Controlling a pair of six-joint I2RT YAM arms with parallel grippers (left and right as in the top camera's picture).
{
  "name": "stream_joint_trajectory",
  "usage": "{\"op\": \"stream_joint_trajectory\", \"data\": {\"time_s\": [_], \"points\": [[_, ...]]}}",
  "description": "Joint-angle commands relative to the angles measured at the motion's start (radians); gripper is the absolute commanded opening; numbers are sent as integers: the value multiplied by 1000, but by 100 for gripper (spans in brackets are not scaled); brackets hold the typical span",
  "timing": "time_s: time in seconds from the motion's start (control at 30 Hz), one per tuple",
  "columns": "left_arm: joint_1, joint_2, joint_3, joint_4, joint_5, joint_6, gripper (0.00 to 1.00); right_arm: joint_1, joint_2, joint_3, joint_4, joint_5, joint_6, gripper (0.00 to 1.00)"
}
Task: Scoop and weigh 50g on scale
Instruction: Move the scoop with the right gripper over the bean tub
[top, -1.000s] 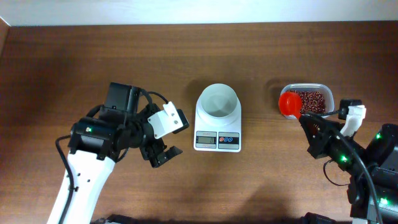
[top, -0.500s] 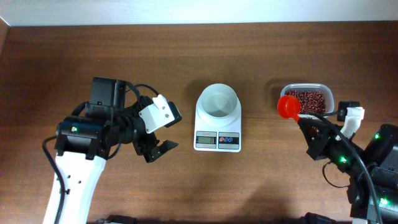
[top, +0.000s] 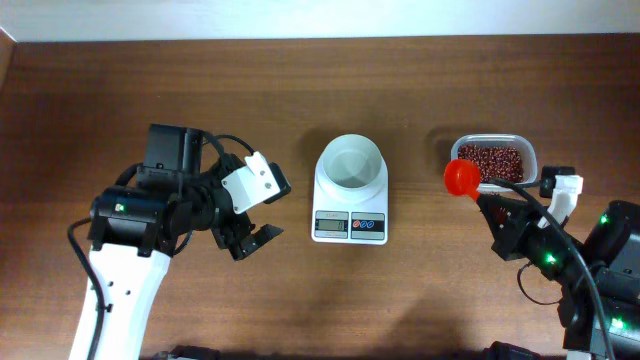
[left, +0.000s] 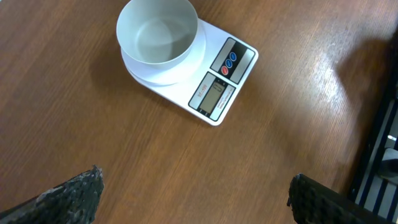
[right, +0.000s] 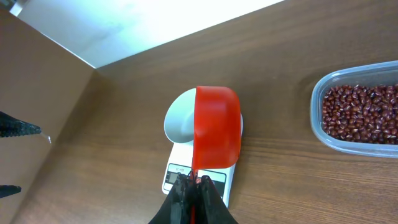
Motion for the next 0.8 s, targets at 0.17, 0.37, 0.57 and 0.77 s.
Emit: {"op": "stream_joint_trajectory", "data": {"time_s": [0.17,0.37,0.57,0.77], "points": [[4,-4,21,1,0,5,99,-3,-6,16,3,1,6,4],[4,-4,21,1,0,5,99,-3,-6,16,-3,2,6,4],[4,-4,21,1,0,5,99,-3,43,14,-4,1,6,4],[4,-4,21,1,0,5,99,-3,60,15,-26,1,6,4]]}}
